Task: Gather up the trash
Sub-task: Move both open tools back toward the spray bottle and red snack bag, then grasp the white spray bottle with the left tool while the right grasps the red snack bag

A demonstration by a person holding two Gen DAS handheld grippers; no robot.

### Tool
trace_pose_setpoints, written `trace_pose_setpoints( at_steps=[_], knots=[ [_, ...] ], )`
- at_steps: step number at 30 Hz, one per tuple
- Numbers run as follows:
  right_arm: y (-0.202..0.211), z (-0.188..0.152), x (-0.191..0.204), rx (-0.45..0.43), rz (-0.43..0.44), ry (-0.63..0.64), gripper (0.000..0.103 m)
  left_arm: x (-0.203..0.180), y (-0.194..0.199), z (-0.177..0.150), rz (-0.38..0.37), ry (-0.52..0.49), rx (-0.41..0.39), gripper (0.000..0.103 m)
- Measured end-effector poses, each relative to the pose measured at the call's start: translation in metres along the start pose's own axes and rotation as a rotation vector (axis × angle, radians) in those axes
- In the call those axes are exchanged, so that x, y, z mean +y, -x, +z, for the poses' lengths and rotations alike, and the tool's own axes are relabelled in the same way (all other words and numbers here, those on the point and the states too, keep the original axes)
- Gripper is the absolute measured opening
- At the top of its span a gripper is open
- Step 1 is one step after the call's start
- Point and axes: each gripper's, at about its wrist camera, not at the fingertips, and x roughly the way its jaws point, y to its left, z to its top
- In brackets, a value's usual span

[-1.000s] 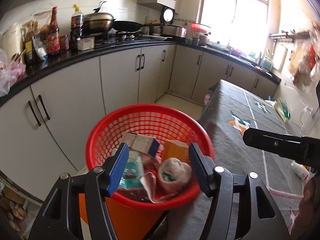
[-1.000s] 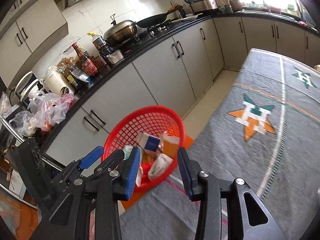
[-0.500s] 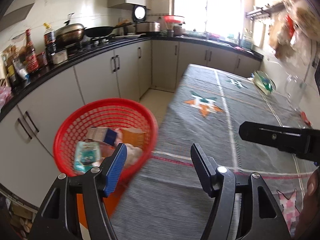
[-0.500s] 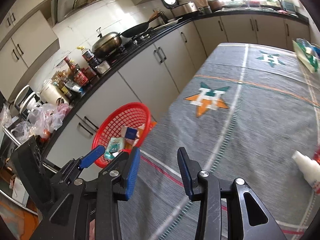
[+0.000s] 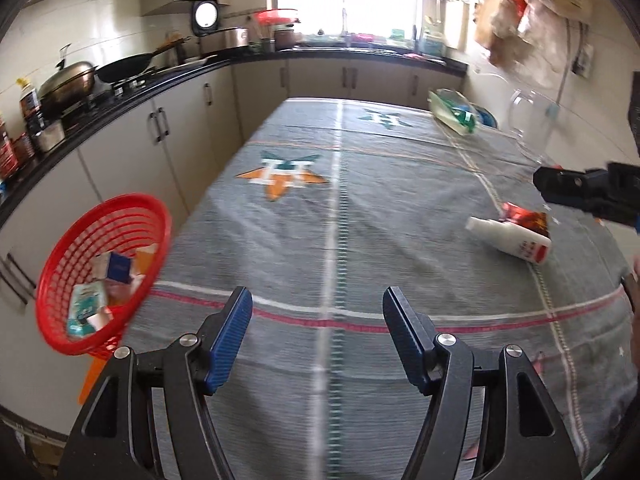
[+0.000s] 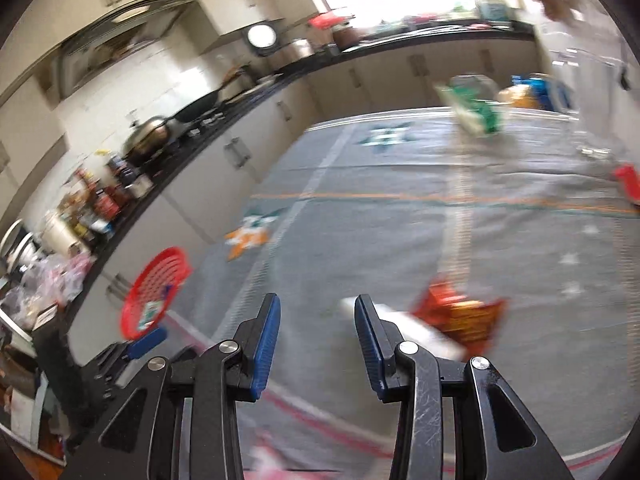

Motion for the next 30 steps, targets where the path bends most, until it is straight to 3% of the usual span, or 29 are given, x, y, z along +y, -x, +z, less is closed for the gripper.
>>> trace_pose_setpoints(
  at_steps=[6, 10, 17, 21, 30],
  knots=[
    [-0.002, 0.015, -0.069, 0.008, -0.082, -0.091, 0.042, -0.025, -0.004, 0.001, -0.036, -0.044, 0.021, 0.067],
    [-0.022, 0.008, -0.088, 0.066, -0.030, -0.157, 0.040, -0.029, -0.003, 0.002, -0.040, -0.058, 0.030, 0.067],
    [-0.031, -0.008, -0.055, 0.200, 0.143, -0.042, 0.040, -0.024, -0.006, 0.007, -0.051, -0.042, 0.049, 0.067],
    [-0.036, -0.019, -0.034, 0.214, 0.072, 0.090, 0.040, -0.023, -0.006, 0.012, -0.065, -0.026, 0.057, 0.067],
    [-0.037, -0.028, -0.025, 0.208, 0.071, 0.162, 0.040, -0.038, -0.018, 0.029, -0.177, 0.004, 0.114, 0.073]
  ],
)
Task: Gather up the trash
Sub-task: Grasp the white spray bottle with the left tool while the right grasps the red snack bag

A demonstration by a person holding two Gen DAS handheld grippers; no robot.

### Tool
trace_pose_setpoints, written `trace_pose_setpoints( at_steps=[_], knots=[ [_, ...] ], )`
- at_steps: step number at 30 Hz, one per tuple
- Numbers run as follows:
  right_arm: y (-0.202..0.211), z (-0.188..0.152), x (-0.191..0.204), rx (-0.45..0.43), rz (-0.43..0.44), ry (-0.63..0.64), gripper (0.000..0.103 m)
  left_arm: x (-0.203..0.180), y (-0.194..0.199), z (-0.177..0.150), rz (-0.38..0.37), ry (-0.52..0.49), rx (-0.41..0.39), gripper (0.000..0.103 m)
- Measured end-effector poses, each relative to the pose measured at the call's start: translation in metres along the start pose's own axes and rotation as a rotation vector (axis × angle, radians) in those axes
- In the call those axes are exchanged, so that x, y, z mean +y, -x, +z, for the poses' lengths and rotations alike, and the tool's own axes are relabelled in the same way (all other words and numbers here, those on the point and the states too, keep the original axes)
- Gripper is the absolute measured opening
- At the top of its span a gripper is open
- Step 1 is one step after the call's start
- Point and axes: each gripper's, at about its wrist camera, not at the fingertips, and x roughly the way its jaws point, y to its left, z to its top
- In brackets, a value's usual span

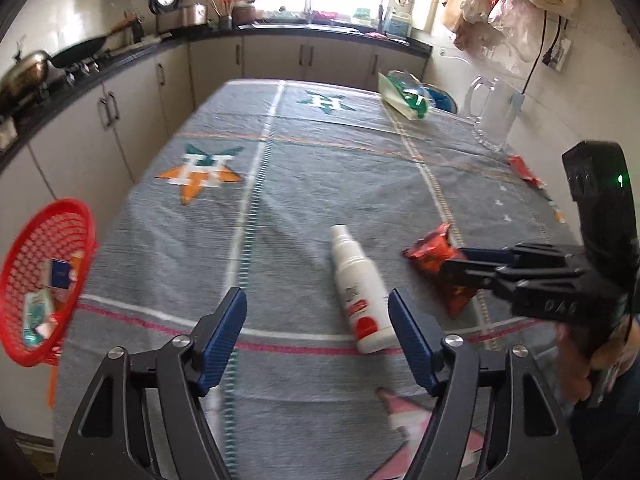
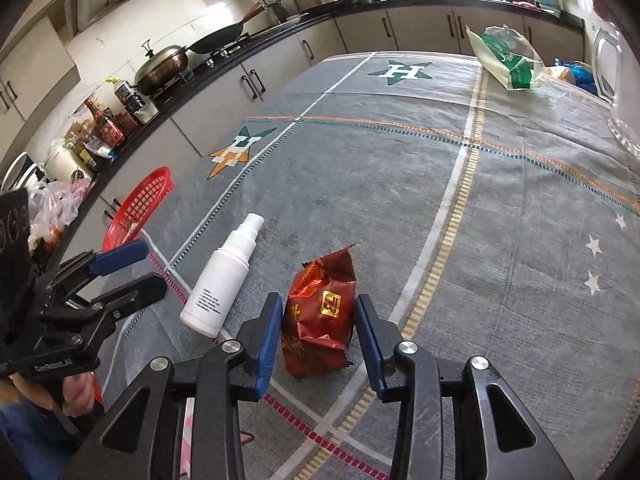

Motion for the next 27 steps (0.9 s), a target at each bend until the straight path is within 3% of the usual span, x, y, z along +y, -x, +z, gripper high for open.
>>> trace_pose_setpoints(
  at_steps=[2, 9, 14, 15, 18, 27],
  knots=[
    [0.002, -0.002, 0.000, -0.008, 0.010, 0.002, 0.030, -0.005, -0.009, 0.002, -0.003, -0.001, 0.024, 0.073],
    [0.026, 0.002, -0.012, -0.128, -0.039, -0.071, 0.029, -0.019, -0.040, 0.002, -0.011, -0.010, 0.072, 0.073],
    [0.033, 0.005, -0.019, -0.164, -0.047, -0.116, 0.029, -0.025, -0.051, 0.003, 0.017, -0.024, 0.071, 0.056],
    [0.034, 0.005, -0.020, -0.167, -0.047, -0.119, 0.029, -0.025, -0.051, 0.003, 0.027, -0.028, 0.068, 0.044],
    [0.035, 0.005, -0.016, -0.173, -0.040, -0.107, 0.029, -0.024, -0.051, 0.002, 0.052, -0.040, 0.057, 0.030],
    [0.033, 0.000, 0.013, -0.204, -0.028, -0.007, 0.029, -0.003, -0.036, -0.001, 0.050, 0.022, -0.046, 0.029]
  ],
)
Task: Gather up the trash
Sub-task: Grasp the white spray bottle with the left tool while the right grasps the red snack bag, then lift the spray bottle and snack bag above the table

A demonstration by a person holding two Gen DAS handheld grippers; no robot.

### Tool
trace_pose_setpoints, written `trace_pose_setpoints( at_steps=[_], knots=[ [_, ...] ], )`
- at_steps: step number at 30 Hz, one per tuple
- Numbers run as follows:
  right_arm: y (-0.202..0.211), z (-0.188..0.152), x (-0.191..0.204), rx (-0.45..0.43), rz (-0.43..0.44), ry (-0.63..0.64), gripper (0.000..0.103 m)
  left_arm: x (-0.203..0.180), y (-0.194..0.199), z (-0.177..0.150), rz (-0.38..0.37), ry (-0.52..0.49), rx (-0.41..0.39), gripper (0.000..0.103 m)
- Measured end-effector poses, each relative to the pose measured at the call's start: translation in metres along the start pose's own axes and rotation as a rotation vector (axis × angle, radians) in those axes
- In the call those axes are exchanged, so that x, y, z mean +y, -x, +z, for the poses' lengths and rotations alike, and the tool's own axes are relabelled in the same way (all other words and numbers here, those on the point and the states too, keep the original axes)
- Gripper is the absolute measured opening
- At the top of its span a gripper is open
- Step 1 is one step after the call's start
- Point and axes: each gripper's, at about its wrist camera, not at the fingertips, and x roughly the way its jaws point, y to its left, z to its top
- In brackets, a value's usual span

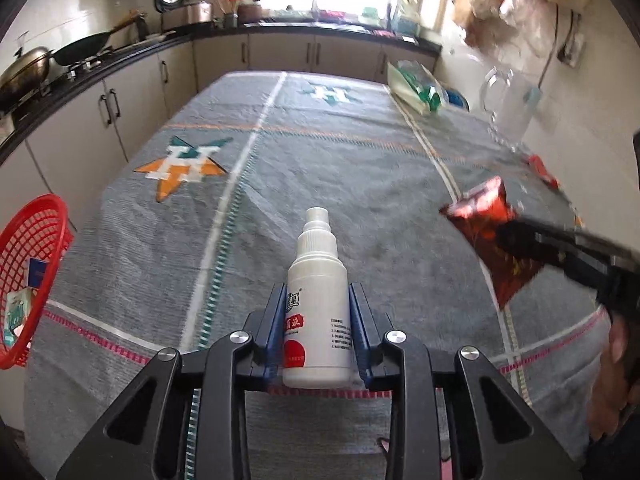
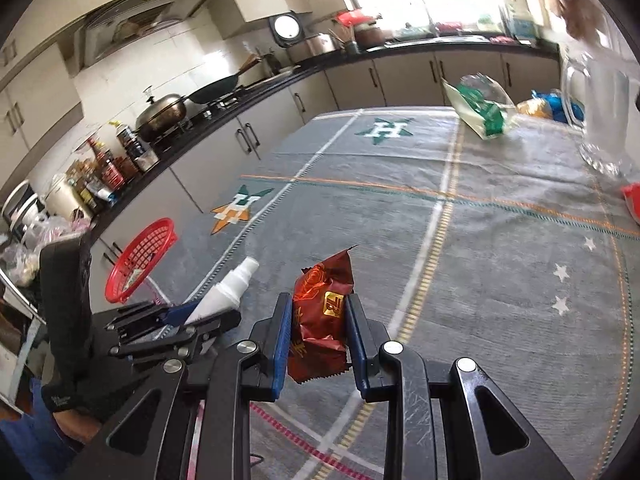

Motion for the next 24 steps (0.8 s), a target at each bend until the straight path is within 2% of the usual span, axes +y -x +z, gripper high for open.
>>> trace_pose_setpoints(
  at_steps=[5, 8, 24],
  knots=[
    [-0.001, -0.004, 0.012, -0.019, -0.011, 0.041, 0.029, 0.007, 0.009, 0.003, 0.060, 0.043, -0.085, 0.029],
    [-0.004, -0.005, 0.012, -0.016, -0.019, 0.047, 0.029, 0.012, 0.012, 0.005, 0.064, 0.068, -0.110, 0.029],
    [-0.005, -0.006, 0.013, -0.018, -0.025, 0.052, 0.029, 0.012, 0.018, 0.003, 0.068, 0.066, -0.140, 0.029]
  ],
)
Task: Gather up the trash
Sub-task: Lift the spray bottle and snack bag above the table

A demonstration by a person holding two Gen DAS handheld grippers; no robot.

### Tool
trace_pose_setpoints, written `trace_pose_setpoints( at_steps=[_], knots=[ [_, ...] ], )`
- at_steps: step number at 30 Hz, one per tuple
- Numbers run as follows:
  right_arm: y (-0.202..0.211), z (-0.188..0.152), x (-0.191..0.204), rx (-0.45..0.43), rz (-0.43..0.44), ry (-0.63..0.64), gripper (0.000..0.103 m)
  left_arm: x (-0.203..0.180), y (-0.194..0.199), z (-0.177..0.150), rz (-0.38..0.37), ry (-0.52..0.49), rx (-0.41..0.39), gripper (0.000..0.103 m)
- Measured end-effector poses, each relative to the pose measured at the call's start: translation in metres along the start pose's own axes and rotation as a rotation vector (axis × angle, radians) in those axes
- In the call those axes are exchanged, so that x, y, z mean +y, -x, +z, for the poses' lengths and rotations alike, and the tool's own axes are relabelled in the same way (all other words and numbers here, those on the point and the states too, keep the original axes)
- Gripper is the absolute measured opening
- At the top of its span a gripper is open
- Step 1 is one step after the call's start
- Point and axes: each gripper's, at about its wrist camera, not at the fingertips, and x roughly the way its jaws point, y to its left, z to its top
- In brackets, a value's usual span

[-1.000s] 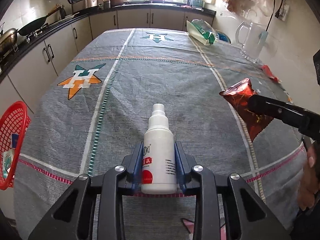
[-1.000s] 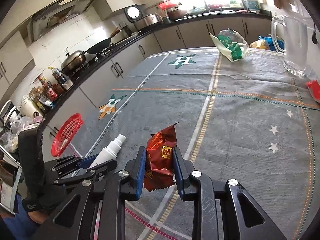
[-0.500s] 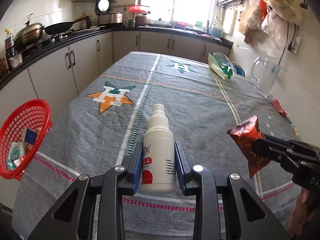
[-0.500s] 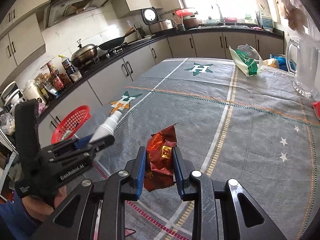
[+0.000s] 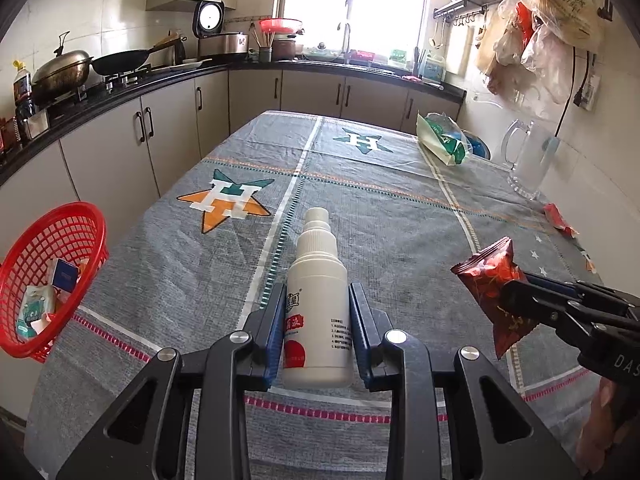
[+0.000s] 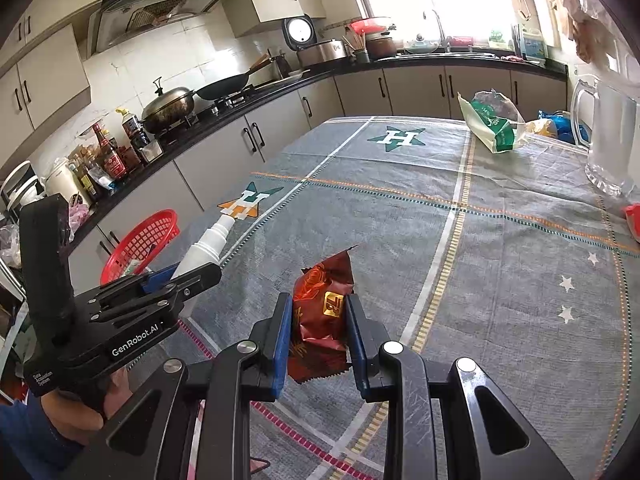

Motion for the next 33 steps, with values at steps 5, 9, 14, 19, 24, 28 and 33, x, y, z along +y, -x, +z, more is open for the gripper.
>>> trace_pose_setpoints(
  at_steps=[5, 9, 14, 19, 24, 28, 33],
  knots=[
    [0.0004, 0.0010, -0.0009, -0.002, 0.001, 0.003, 0.029, 0.0004, 0.0015, -0.0002, 0.005, 0.001, -0.005, 0.029],
    [0.0008, 0.0015, -0.0011, -0.003, 0.003, 0.003, 0.029, 0.0003, 0.0024, -0.0002, 0.007, 0.003, -0.002, 0.029],
    [0.0019, 0.0010, -0.0007, -0.007, 0.002, 0.003, 0.029, 0.0005, 0.0025, -0.0003, 0.008, 0.003, -0.003, 0.029],
    [0.0021, 0.0012, -0.0003, -0.008, 0.003, 0.003, 0.029, 0.0017, 0.0025, -0.0006, 0.010, 0.004, -0.003, 0.029],
    [0.0029, 0.0008, 0.0012, -0.010, 0.002, 0.003, 0.029, 0.0023, 0.0029, -0.0007, 0.012, 0.004, -0.004, 0.029],
    [0.0035, 0.0008, 0.0015, -0.013, 0.001, 0.003, 0.029, 0.0028, 0.0036, -0.0008, 0.020, 0.001, -0.009, 0.029],
    [0.0043, 0.0028, 0.0002, -0.019, -0.002, -0.003, 0.029, 0.0014, 0.0070, -0.0013, 0.031, -0.010, -0.014, 0.029]
  ],
)
